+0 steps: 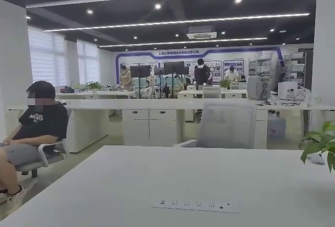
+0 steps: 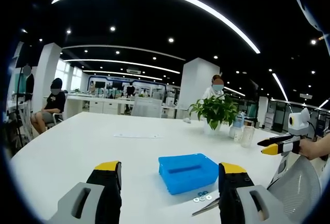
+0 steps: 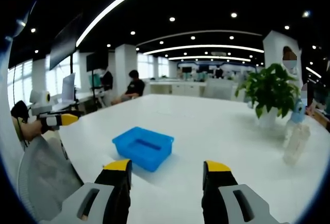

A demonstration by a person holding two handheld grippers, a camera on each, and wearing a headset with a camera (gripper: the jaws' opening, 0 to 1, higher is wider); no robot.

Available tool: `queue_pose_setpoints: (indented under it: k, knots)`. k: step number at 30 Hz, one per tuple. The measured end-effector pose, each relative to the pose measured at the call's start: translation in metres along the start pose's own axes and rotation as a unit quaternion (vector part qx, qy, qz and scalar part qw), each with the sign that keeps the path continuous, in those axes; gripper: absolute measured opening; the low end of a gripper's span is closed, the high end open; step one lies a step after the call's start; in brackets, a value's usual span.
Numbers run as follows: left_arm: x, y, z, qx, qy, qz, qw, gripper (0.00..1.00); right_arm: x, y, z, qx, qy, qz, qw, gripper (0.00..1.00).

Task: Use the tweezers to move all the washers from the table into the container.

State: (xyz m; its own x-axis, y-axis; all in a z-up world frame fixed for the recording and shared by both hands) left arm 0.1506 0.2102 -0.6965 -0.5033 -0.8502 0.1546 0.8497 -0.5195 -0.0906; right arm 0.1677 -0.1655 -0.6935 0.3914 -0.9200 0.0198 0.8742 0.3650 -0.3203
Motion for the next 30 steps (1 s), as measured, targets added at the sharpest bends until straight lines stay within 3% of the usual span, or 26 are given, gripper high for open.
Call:
queue_pose_setpoints:
  k: [11,17,20,21,22,25,27,30]
  knots:
    - [-0.001,0.001,0.000,0.002,-0.001,-0.006,1.0000,0.81,0.002,0.001,0.002,0.000,0.002,-0.004,1.0000,0.61]
    - [-0.004,0.001,0.000,0.007,-0.026,-0.019,0.9995,0.84,0.006,0.003,0.006,-0.015,0.008,-0.005,0.9999,0.77]
    - [-0.004,0.002,0.000,0.007,-0.033,-0.021,0.9992,0.93,0.004,0.006,0.011,-0.017,0.011,0.000,0.9998,0.90]
    - [-0.004,0.002,0.001,0.004,-0.033,-0.022,0.9992,0.97,0.003,0.007,0.013,-0.018,0.014,-0.001,0.9997,0.97]
    - [-0.003,0.003,0.001,-0.002,-0.036,-0.025,0.9990,0.99,0.001,0.009,0.016,-0.017,0.016,0.005,0.9997,0.98]
    - [0.000,0.004,0.000,-0.022,-0.034,-0.042,0.9983,0.99,-0.003,0.013,0.020,-0.019,0.010,0.011,0.9997,0.99]
    - [0.003,0.006,0.000,-0.052,-0.027,-0.057,0.9966,0.99,-0.009,0.018,0.023,-0.029,-0.006,0.025,0.9993,0.99]
    - [0.008,0.012,-0.002,-0.075,-0.026,-0.089,0.9929,0.98,-0.014,0.023,0.019,-0.042,-0.022,0.046,0.9978,0.99]
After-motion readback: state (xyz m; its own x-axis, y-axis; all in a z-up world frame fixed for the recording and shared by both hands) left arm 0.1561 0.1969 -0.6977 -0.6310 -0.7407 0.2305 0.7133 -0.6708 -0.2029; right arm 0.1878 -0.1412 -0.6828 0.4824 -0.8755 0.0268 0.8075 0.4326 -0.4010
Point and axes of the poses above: the centre of the closed fingertips' face, and the gripper's own axes: y roughly forward along the fingers, x roughly to its right, z roughly out of its top, the point moved 10 cm from there along -y, roughly backward along the fingers, and after that the axes turned 9 degrees about -z, right-handed, at the moved point
